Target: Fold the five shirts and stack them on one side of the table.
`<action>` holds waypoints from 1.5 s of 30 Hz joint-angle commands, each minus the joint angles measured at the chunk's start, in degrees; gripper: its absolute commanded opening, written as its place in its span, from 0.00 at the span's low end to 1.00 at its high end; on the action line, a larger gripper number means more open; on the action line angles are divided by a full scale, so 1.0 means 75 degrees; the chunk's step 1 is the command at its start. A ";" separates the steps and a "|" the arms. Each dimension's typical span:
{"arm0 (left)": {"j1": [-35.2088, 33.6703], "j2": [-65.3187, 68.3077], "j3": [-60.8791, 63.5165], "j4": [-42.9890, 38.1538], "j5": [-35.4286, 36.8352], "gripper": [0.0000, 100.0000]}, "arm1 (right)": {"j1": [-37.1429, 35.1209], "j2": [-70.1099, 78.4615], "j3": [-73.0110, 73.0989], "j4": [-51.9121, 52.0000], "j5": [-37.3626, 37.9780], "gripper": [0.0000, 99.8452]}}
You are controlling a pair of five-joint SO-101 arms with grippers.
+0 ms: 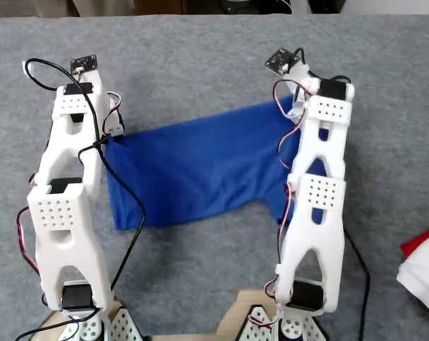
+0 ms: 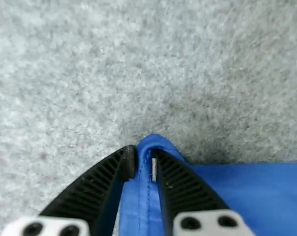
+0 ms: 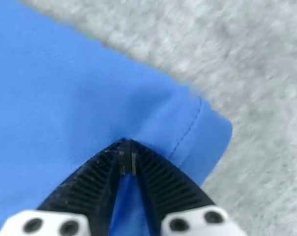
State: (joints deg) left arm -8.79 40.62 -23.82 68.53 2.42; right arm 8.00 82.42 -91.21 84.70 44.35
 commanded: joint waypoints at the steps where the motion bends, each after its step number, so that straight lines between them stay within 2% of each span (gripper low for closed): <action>1: -0.0270 0.0006 -0.0328 -0.0047 0.0047 0.08 | -0.0123 0.0041 -0.0545 -0.0012 -0.0070 0.01; 7: -0.0445 -0.0041 -0.0340 -0.0047 0.0047 0.08 | -0.0170 -0.0428 -0.0498 0.0023 -0.0082 0.01; 16: -0.0457 -0.0064 -0.0340 -0.0047 0.0059 0.08 | -0.0451 -0.1143 -0.0533 0.0961 -0.0023 0.01; 19: -0.0457 -0.0064 -0.0352 0.0117 0.0094 0.15 | -0.0428 -0.1354 -0.0533 0.1207 0.0000 0.01; 23: -0.0539 -0.0006 -0.0879 0.0727 0.0785 0.25 | -0.0440 -0.1705 -0.0533 0.2063 0.0656 0.01; 30: -0.0586 -0.0053 -0.1125 0.1149 0.0762 0.26 | -0.0334 -0.1823 -0.0451 0.1688 0.0750 0.01; 34: -0.0117 -0.0076 -0.1864 0.2309 -0.0035 0.26 | -0.0369 -0.1916 -0.0545 0.2204 -0.0035 0.02; 39: 0.0410 -0.0064 -0.2801 0.3692 -0.0164 0.26 | -0.0123 -0.2725 -0.0041 0.2368 -0.0961 0.14; 43: 0.0692 -0.0170 -0.3305 0.4325 -0.0504 0.26 | -0.0088 -0.4062 0.1752 0.2368 -0.1325 0.17; 45: 0.0750 -0.0369 -0.3130 0.4314 -0.0539 0.26 | -0.0100 -0.4812 0.3007 0.2356 -0.1641 0.17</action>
State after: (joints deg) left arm -4.48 41.23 -45.10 99.30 -0.75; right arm 6.33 57.80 -79.34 101.41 34.86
